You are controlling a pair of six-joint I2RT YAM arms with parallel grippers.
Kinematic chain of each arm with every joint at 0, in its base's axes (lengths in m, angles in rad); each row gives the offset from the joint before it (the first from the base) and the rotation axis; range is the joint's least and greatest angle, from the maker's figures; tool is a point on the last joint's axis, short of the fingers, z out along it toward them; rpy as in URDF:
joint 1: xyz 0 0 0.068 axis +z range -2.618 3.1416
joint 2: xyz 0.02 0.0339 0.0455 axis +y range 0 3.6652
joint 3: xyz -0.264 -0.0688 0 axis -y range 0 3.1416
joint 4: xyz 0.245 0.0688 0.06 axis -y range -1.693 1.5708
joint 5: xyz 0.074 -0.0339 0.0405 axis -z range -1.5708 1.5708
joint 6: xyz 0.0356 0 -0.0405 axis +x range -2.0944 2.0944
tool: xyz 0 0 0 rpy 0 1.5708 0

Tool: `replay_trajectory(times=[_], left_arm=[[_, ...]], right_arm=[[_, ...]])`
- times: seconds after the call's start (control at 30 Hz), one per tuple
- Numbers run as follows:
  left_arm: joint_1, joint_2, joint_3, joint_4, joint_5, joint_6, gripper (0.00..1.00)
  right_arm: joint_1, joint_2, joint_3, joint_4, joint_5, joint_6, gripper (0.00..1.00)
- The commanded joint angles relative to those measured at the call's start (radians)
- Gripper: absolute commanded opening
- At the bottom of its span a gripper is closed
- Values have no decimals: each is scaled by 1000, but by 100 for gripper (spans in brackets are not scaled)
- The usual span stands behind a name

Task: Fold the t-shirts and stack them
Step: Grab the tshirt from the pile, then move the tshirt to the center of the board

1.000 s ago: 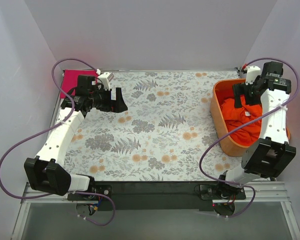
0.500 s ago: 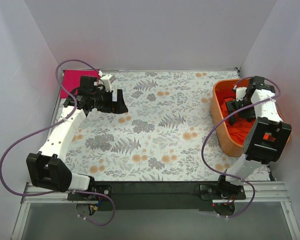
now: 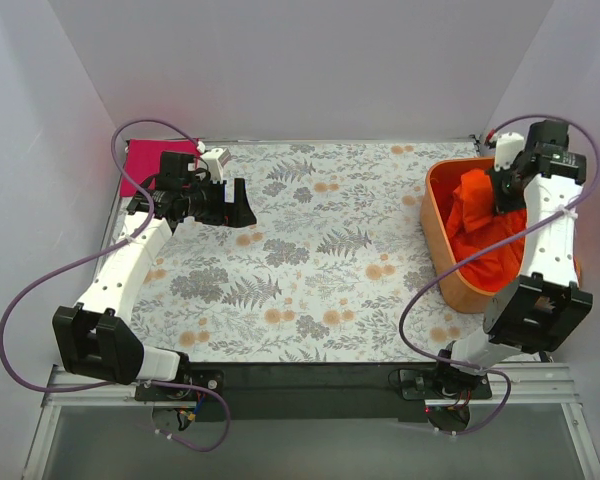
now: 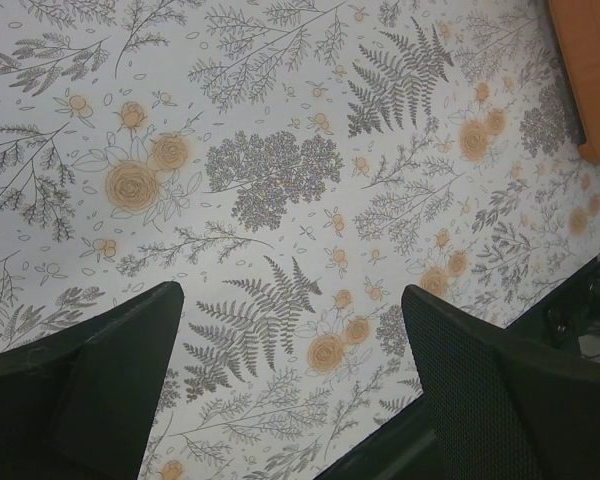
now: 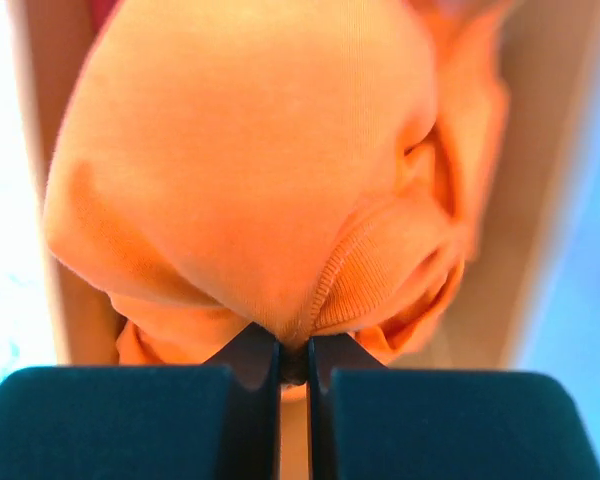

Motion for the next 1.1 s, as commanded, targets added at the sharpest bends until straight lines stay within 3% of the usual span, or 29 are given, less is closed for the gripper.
replay_trajectory(times=[0.0,0.3,0.37,0.43,0.47,0.57,0.7,0.87,0.9,0.93,0.97,1.03,1.07], left_arm=[[5,-16,12,16,20,-14,91],[6,-41,22,27,-8,-22,91],[9,-41,35,27,-9,-28,91],[22,-41,45,27,6,-37,91],[29,-38,58,27,14,-48,91],[84,-30,84,28,86,-83,91],[170,-24,141,36,173,-112,90],[232,-22,189,5,196,-100,90],[238,-26,192,-1,195,-99,90],[240,-27,190,-8,195,-94,90],[243,-32,189,-21,193,-86,90],[247,-41,180,-30,189,-74,91],[247,-41,178,-47,190,-50,91]], right_arm=[[-6,-92,194,-15,-72,-32,1],[-6,-43,706,60,-397,66,1],[-4,-75,690,204,-513,100,1],[13,-135,592,366,-564,194,1],[27,-153,556,526,-595,227,1],[103,-192,461,746,-636,319,1],[267,-183,440,801,-641,345,1],[502,-195,222,755,-623,307,1],[534,-201,181,735,-623,271,6],[600,-209,138,721,-618,246,45],[628,-209,57,698,-606,214,67],[659,-198,-4,652,-577,166,98],[659,-190,-19,629,-552,149,98]])
